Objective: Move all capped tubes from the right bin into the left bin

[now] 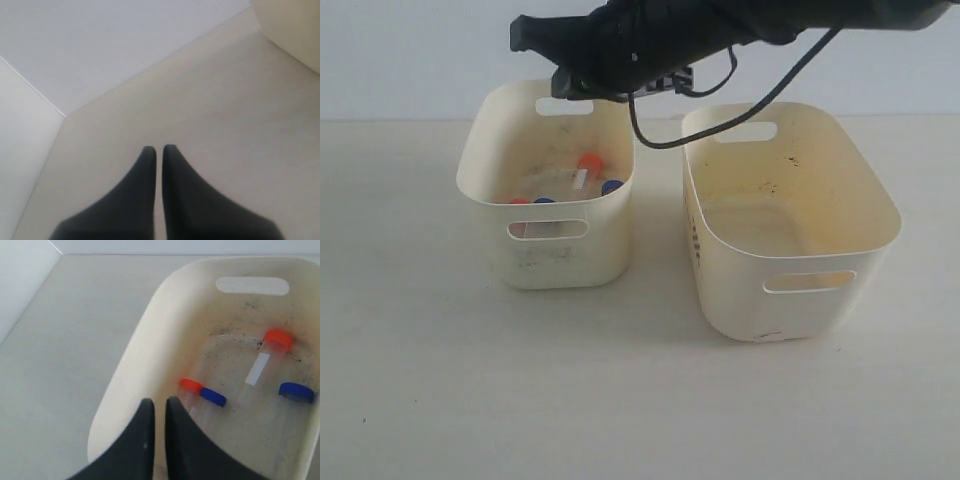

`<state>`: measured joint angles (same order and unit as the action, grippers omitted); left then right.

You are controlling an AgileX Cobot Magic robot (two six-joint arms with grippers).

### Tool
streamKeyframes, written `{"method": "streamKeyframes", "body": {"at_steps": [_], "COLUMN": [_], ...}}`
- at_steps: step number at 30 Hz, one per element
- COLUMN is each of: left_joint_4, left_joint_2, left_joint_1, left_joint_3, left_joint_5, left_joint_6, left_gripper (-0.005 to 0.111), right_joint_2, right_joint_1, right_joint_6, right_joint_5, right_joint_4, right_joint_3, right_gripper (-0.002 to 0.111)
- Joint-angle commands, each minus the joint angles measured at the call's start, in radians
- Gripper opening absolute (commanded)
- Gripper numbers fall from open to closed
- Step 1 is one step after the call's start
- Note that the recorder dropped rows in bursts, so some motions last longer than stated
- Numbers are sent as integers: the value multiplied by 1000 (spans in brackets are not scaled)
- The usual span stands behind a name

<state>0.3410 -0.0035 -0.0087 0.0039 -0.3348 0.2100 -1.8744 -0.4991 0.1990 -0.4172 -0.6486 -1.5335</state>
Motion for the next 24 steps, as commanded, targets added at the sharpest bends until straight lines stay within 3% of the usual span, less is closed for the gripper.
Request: {"method": "streamKeyframes", "body": {"at_steps": [1, 5, 11, 15, 24], "left_joint_4": [-3, -3, -3, -3, -3], "left_joint_2": [4, 4, 4, 4, 4], "left_joint_1": [-1, -1, -1, -1, -1], "left_joint_3": [-4, -4, -4, -4, -4], "left_joint_5": [5, 5, 5, 5, 5], "left_joint_6": [1, 1, 1, 1, 1], "left_gripper": [4, 4, 4, 4, 4], "right_joint_2": [86, 167, 423, 596, 776], "right_joint_1": [2, 2, 0, 0, 0], "right_joint_6": [-113, -167, -173, -181, -185], "right_joint_5": [-124, -161, 95, 141, 79], "right_joint_4": [215, 277, 262, 259, 259], "right_joint_3": [2, 115, 520, 717, 811], "right_gripper": [0, 0, 0, 0, 0]}}
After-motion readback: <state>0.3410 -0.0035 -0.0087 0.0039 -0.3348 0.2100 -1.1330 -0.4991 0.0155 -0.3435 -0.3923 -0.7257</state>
